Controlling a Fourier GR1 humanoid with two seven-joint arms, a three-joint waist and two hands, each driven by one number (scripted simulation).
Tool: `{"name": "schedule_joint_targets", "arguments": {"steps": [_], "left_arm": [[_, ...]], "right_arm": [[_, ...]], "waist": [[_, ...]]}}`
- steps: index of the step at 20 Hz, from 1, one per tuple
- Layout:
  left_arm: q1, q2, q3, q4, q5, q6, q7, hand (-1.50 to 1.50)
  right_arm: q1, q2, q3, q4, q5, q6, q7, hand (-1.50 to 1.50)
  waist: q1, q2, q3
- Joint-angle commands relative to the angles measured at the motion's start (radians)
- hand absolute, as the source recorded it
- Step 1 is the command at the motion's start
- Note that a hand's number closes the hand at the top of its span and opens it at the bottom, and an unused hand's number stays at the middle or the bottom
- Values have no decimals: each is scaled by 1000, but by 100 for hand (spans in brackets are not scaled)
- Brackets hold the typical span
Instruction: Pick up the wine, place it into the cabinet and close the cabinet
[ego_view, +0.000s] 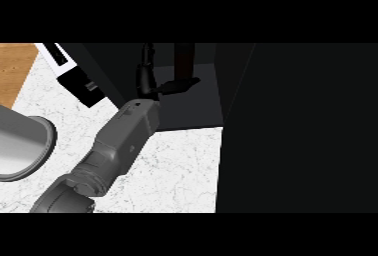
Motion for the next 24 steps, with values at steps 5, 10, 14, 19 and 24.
{"name": "schedule_joint_targets", "arguments": {"steps": [5,10,14,19,24], "left_arm": [[29,14,25,2,9,-23,-44,-150],[54,7,10,-4,-14,-90,-74,-150],[70,9,6,0,-22,-131,-86,-150],[79,-2,-1,2,-15,-181,-95,-150],[76,-2,2,-10,6,-216,-81,-150]], "right_arm": [[15,9,-4,-34,-43,8,-21,-150],[-25,1,-15,-5,-39,-4,9,-150],[79,18,43,-60,-20,12,-25,-150],[10,18,70,-11,12,-32,-18,-150],[-2,-10,25,-48,-49,-8,39,-150]], "waist": [[-5,8,-4],[15,3,-4],[12,-1,-3],[14,-1,-4],[21,-7,-4]]}}
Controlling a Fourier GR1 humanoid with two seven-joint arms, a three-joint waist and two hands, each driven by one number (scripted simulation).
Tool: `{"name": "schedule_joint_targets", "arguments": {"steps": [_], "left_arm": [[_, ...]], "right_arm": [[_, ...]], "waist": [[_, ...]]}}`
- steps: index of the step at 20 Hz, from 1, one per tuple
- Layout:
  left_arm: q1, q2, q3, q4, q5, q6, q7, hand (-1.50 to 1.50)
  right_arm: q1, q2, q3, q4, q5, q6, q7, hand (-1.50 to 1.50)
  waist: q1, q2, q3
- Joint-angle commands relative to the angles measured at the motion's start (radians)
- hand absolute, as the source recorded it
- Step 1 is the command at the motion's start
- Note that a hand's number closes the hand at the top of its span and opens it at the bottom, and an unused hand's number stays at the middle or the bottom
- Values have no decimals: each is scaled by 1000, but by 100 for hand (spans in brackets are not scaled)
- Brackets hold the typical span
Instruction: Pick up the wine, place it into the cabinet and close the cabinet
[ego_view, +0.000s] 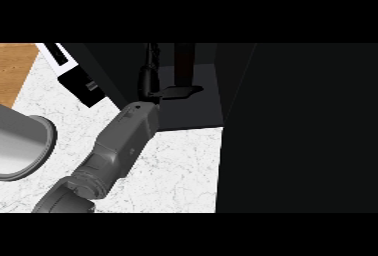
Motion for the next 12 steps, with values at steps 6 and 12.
{"name": "schedule_joint_targets", "arguments": {"steps": [6,12], "left_arm": [[62,2,2,-17,96,-69,-7,-150],[126,2,-65,-39,163,-104,-42,-150]], "right_arm": [[-7,9,-6,-40,-43,-32,43,-150],[-41,9,20,-15,-6,-37,37,-150]], "waist": [[18,-15,-1],[6,-15,-1]]}}
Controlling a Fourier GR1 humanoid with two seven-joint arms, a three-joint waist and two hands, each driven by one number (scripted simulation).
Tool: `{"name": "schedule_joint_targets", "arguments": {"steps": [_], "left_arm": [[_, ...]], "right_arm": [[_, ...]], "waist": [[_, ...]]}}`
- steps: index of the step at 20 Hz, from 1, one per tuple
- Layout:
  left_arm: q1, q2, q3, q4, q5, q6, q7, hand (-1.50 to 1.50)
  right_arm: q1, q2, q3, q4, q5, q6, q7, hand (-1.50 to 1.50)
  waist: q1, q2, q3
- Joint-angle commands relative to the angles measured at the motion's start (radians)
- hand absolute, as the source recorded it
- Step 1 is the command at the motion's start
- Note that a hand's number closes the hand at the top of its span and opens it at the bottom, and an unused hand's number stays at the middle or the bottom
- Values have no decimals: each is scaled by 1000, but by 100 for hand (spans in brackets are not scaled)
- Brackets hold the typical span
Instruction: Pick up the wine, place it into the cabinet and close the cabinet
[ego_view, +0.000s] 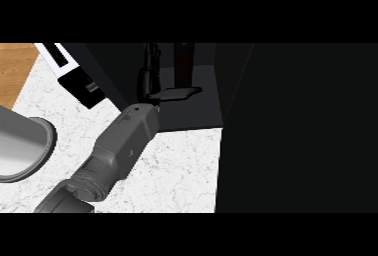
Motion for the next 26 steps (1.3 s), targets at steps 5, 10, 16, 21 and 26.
{"name": "schedule_joint_targets", "arguments": {"steps": [5,10,16,21,26], "left_arm": [[144,2,-130,-113,129,15,12,-150],[274,2,-355,-361,241,114,111,-150],[462,2,-547,-674,246,309,133,-150],[602,2,-655,-934,161,465,175,-150],[780,11,-729,-1149,110,505,172,-150]], "right_arm": [[-16,-14,-54,-16,-56,-1,21,-150],[15,-3,-10,-69,5,-27,55,-150],[22,-21,-63,-69,-17,-23,32,-150],[16,-40,-94,-79,-21,-35,60,-150],[43,-39,-91,-118,-36,-37,74,-150]], "waist": [[31,-10,-1],[42,-19,-1],[80,-17,0],[86,-16,0],[87,-16,0]]}}
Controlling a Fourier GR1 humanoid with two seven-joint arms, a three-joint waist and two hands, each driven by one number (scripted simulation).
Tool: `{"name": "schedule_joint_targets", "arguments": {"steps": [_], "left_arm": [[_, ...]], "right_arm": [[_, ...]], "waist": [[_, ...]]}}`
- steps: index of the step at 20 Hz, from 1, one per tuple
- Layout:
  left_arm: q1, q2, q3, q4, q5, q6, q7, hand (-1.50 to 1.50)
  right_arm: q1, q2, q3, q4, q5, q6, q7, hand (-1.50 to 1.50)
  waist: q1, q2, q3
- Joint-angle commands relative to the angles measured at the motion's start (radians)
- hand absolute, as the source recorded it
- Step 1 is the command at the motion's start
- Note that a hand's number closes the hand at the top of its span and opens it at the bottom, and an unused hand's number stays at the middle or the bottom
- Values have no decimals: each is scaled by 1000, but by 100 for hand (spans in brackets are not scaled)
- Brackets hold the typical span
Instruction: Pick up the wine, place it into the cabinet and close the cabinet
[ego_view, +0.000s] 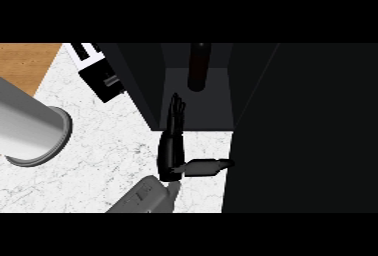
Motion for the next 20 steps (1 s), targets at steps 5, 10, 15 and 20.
{"name": "schedule_joint_targets", "arguments": {"steps": [5,10,15,20], "left_arm": [[187,69,-107,-363,-126,197,130,-150],[295,144,-125,-522,-178,220,170,-150],[449,226,-168,-662,-195,125,116,-150],[488,321,-164,-769,-181,68,161,-150]], "right_arm": [[23,-17,-41,-51,-69,22,-14,-150],[60,4,12,-114,-34,14,22,-150],[81,-3,-3,-84,-102,45,4,-150],[57,-49,-16,-122,-215,80,121,150]], "waist": [[2,2,0],[-1,2,0],[0,2,0],[-1,1,0]]}}
